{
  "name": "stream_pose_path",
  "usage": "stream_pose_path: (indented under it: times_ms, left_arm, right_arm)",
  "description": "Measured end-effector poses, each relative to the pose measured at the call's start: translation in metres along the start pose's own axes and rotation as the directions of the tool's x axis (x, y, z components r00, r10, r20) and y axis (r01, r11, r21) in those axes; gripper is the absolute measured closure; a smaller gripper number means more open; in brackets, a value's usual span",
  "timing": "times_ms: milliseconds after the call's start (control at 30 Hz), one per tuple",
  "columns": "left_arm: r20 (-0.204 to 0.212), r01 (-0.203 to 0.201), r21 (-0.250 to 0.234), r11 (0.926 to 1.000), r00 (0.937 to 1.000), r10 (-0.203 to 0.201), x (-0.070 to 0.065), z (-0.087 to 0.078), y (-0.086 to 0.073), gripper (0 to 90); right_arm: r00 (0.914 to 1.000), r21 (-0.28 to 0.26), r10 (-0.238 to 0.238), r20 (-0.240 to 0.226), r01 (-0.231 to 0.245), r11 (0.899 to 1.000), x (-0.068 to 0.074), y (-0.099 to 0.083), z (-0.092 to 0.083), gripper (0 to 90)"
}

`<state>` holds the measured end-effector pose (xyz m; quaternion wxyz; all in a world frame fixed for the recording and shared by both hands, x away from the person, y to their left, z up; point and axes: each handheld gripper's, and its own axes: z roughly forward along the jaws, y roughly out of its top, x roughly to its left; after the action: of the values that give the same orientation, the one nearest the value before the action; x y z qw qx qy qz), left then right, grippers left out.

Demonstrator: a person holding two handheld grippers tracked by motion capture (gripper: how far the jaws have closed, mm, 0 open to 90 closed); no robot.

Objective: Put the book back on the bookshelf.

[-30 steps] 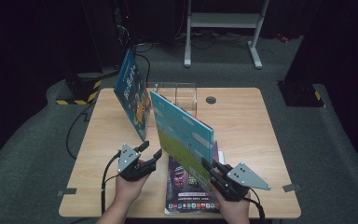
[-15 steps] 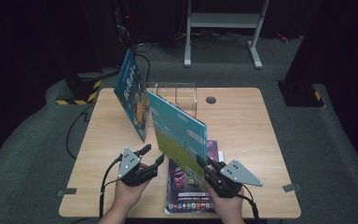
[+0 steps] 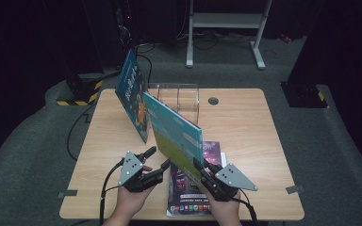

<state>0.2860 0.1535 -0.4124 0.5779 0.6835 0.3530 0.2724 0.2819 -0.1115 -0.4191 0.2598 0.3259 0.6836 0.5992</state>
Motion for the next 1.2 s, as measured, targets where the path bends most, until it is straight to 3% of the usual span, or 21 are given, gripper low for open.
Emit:
stream_pose_path:
  times_ms: [233,400,700,1200]
  left_arm:
    - [0.04,-0.01,-0.011,0.9999,0.9991,0.01,-0.011,-0.004,0.008,32.1]
    - [0.042,-0.034,-0.004,0.9994,0.9985,0.035,-0.015,-0.004,0.008,29.9]
    - [0.085,0.007,-0.034,0.9994,0.9964,-0.004,-0.015,-0.008,0.014,28.0]
    - [0.143,0.039,-0.03,0.9988,0.9892,-0.035,-0.018,-0.007,0.017,24.7]
  right_arm:
    - [0.9998,-0.003,-0.01,0.017,0.01,1.0,0.011,-0.003,0.002,81.2]
    - [0.9995,0.001,-0.028,0.013,0.028,1.0,0.018,-0.005,0.002,81.1]
    - [0.9983,-0.003,-0.055,0.021,0.055,0.998,0.027,-0.009,0.004,81.0]
    - [0.9961,0.001,-0.083,0.031,0.083,0.997,0.038,-0.011,0.005,80.9]
